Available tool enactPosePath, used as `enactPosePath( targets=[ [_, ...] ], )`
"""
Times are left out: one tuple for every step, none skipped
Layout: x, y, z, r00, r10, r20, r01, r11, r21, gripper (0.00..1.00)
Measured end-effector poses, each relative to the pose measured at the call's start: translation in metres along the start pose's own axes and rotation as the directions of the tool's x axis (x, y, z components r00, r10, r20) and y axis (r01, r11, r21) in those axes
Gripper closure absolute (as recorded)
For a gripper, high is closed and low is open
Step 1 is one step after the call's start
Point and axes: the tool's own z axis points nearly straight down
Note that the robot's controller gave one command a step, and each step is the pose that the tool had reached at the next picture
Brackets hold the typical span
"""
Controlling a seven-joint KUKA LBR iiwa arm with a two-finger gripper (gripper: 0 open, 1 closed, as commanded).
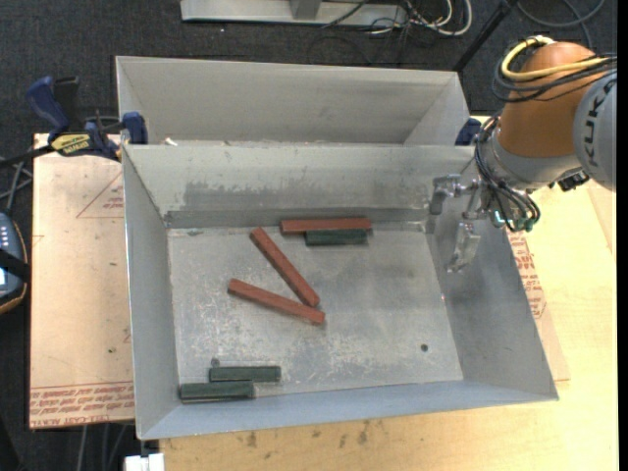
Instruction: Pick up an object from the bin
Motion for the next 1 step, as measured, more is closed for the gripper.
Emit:
enactPosePath(
  targets=[
    [-0.0021,0.0004,-0.0047,1.0,-0.002,0.008,0.002,1.0,0.001,0.0]
  ],
)
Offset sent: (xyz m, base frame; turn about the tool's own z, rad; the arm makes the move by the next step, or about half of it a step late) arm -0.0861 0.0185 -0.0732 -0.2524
